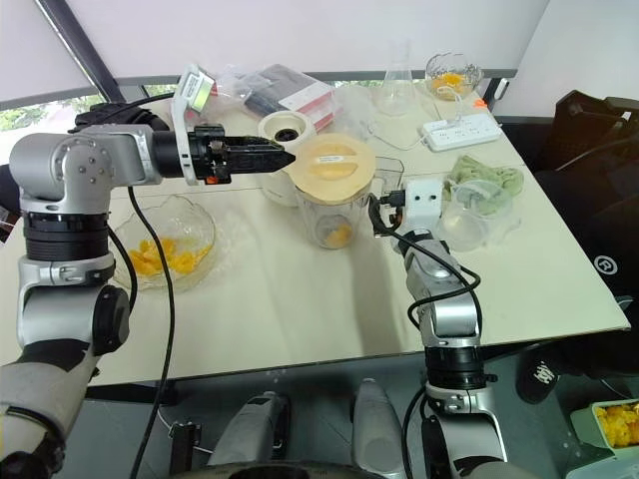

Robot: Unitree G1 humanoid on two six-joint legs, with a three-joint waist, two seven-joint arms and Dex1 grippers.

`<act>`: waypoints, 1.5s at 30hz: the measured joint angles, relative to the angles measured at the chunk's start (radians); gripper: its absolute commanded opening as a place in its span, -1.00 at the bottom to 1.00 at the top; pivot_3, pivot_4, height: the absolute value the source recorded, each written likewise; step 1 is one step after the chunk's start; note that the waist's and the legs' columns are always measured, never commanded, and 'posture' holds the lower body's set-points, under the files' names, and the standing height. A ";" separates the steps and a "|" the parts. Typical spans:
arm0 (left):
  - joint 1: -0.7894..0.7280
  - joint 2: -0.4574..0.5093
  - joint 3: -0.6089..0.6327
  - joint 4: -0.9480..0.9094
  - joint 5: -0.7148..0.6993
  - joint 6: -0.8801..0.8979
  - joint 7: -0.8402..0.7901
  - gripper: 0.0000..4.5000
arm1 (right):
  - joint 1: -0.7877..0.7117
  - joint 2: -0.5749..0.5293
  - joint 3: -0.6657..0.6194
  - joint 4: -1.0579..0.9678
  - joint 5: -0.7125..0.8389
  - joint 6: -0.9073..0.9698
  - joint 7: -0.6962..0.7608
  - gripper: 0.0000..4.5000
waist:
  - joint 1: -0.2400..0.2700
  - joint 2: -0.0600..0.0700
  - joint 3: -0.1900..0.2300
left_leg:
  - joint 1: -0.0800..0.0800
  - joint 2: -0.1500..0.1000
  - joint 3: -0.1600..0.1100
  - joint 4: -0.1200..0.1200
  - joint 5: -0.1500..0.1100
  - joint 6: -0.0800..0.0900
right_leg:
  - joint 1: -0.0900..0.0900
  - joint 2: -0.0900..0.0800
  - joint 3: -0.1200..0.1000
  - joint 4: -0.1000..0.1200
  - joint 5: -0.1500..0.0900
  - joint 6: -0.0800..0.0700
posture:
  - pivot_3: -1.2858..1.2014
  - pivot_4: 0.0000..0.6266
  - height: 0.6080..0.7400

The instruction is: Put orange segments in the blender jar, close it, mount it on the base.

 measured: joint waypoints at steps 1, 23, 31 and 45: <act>0.000 0.001 0.000 0.000 -0.005 0.000 0.003 0.62 | 0.000 0.000 0.001 0.001 0.000 -0.002 0.000 0.66 | 0.000 0.000 0.000 | 0.000 0.000 0.000 0.000 0.000 0.000 | 0.000 0.000 0.000 0.000 0.000 0.000 | 0.03 -0.52 1.00; -0.021 0.005 0.048 0.041 -0.057 -0.004 0.123 0.62 | -0.011 0.003 -0.002 -0.021 0.000 0.055 -0.027 -0.65 | 0.001 0.000 0.000 | 0.000 0.000 0.000 0.000 0.000 0.000 | 0.000 0.000 0.000 -0.001 0.000 0.000 | 0.03 -0.52 1.00; 0.024 0.146 0.124 0.047 -0.088 -0.150 0.046 0.62 | -0.167 -0.010 -0.054 -0.118 0.010 0.254 -0.096 -0.65 | -0.001 0.001 0.000 | -0.002 0.001 0.001 -0.002 0.000 0.000 | -0.005 0.000 0.000 0.000 0.001 -0.001 | 0.03 -0.52 1.00; 0.580 0.227 0.205 -0.404 -0.174 -0.138 0.141 0.62 | -0.613 -0.083 -0.092 0.082 -0.022 0.397 -0.175 -0.65 | 0.004 0.001 0.001 | -0.004 0.001 0.002 -0.004 0.000 0.000 | -0.006 -0.001 0.001 -0.002 0.001 -0.001 | 0.03 -0.52 1.00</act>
